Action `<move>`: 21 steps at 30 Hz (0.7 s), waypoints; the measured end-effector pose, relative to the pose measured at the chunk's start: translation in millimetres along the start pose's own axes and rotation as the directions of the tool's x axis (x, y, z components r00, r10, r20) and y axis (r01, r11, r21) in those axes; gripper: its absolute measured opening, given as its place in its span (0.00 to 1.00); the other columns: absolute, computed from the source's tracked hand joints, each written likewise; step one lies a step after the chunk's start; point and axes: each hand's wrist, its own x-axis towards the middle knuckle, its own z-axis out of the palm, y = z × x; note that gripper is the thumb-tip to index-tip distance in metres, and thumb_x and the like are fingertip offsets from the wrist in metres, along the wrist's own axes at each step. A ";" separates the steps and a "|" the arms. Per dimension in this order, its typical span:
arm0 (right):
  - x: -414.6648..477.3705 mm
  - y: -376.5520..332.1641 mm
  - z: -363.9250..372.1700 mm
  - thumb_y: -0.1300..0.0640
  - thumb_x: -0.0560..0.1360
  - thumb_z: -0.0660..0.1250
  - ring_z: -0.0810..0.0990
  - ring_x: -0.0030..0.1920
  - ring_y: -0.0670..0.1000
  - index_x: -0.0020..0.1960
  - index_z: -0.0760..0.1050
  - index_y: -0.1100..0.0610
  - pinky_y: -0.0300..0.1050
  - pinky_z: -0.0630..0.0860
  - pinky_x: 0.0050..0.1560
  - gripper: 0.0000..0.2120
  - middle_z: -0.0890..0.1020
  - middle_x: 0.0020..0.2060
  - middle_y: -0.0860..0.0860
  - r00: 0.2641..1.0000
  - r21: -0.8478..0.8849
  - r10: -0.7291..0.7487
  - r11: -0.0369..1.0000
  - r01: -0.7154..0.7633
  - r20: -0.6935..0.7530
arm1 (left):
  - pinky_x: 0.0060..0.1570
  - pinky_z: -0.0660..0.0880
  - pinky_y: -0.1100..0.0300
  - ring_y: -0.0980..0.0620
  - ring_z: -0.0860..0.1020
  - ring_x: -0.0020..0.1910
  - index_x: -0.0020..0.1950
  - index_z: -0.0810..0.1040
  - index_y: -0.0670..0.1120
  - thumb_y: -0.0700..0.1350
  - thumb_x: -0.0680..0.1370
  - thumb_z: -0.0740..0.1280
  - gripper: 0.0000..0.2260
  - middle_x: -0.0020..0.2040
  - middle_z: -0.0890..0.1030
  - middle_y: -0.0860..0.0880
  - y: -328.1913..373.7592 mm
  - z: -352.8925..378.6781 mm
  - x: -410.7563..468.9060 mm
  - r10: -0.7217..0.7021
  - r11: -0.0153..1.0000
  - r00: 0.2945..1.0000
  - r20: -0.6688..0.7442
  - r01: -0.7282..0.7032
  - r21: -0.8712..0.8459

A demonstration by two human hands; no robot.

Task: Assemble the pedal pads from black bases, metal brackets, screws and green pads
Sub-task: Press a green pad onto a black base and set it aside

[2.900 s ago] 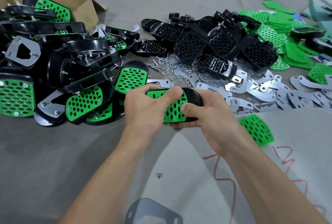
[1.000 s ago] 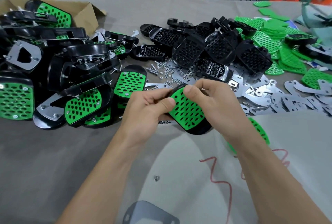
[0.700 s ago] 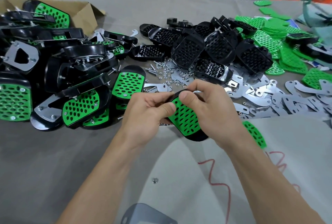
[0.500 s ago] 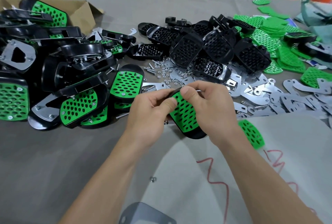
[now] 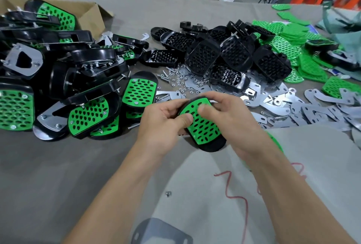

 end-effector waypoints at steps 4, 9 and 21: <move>-2.0 0.6 -14.2 0.70 0.66 0.68 0.84 0.57 0.55 0.72 0.71 0.43 0.59 0.81 0.58 0.38 0.83 0.59 0.52 0.964 -0.037 -0.001 0.999 0.011 0.267 | 0.41 0.82 0.58 0.51 0.86 0.46 0.59 0.83 0.42 0.28 0.78 0.66 0.15 0.49 0.88 0.46 0.0 -5.5 0.9 -0.019 0.998 1.000 -0.024 0.018 -0.066; 4.4 3.2 -13.9 0.72 0.65 0.71 0.85 0.54 0.58 0.72 0.71 0.45 0.59 0.82 0.57 0.41 0.85 0.55 0.56 0.969 0.018 -0.050 0.999 0.047 0.241 | 0.50 0.84 0.51 0.51 0.86 0.49 0.54 0.84 0.50 0.29 0.78 0.67 0.17 0.48 0.88 0.50 -2.0 -4.2 2.7 0.034 0.999 0.996 -0.081 -0.036 -0.021; 6.6 12.1 -13.1 0.77 0.63 0.72 0.85 0.53 0.62 0.69 0.76 0.50 0.58 0.83 0.52 0.39 0.86 0.50 0.59 0.985 0.127 -0.085 0.990 0.065 0.152 | 0.55 0.82 0.50 0.56 0.83 0.56 0.69 0.74 0.62 0.39 0.63 0.76 0.37 0.57 0.83 0.57 -7.8 -10.7 5.3 0.144 0.896 0.983 0.111 -0.177 0.406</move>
